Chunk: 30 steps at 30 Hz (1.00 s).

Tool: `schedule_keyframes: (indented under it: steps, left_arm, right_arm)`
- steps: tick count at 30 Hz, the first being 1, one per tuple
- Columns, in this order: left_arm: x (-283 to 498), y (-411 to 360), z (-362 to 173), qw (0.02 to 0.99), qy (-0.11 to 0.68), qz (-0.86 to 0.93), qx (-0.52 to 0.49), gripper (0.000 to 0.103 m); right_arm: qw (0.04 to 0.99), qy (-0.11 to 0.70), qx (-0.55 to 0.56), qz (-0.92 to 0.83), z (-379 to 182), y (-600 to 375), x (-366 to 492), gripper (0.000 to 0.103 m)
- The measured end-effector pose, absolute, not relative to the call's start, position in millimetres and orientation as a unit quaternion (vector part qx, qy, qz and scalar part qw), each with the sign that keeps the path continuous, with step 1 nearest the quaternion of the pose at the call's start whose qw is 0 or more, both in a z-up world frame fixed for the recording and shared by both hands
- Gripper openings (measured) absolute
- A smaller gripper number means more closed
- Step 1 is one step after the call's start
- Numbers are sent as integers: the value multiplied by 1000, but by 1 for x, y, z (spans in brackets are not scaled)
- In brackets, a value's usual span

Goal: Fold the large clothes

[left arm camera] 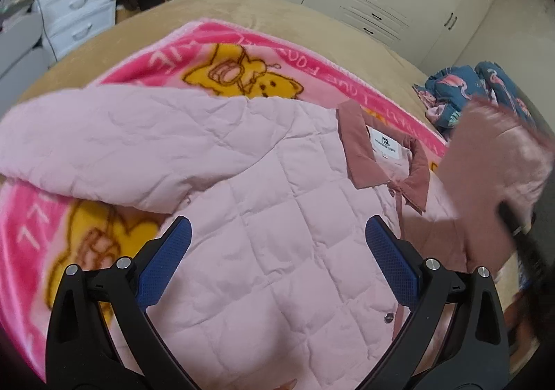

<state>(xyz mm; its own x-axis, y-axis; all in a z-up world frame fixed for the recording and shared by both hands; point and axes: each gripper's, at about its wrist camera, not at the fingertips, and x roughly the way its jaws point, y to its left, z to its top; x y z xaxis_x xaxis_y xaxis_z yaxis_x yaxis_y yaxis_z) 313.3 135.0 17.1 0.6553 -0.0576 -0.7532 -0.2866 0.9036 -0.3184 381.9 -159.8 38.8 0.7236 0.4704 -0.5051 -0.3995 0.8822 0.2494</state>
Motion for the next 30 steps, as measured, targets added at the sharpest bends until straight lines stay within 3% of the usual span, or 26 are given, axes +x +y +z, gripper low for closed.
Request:
schedule_keyframes:
  steps: [5, 10, 13, 15, 21, 23, 30]
  left_arm:
    - [316, 136, 3, 883, 410, 47, -224, 94]
    - [317, 142, -2, 880, 409, 27, -240, 94]
    - [317, 147, -1, 879, 397, 10, -263, 94]
    - [318, 147, -2, 876, 394, -7, -277, 94]
    - [328, 132, -22, 853, 420, -56, -306, 94]
    - [330, 127, -31, 843, 431, -63, -315, 94]
    - [337, 103, -62, 820, 470, -78, -318, 94]
  right_arm:
    - [910, 331, 40, 246, 1, -125, 376, 20]
    - [900, 349, 12, 261, -21, -98, 363, 29]
    - [893, 358, -29, 270, -32, -77, 352, 38]
    - [885, 370, -41, 279, -39, -67, 348, 53]
    - [861, 401, -61, 306, -49, -59, 330, 84]
    - [859, 405, -36, 311, -43, -71, 325, 88]
    - [886, 393, 29, 243, -20, -156, 317, 89]
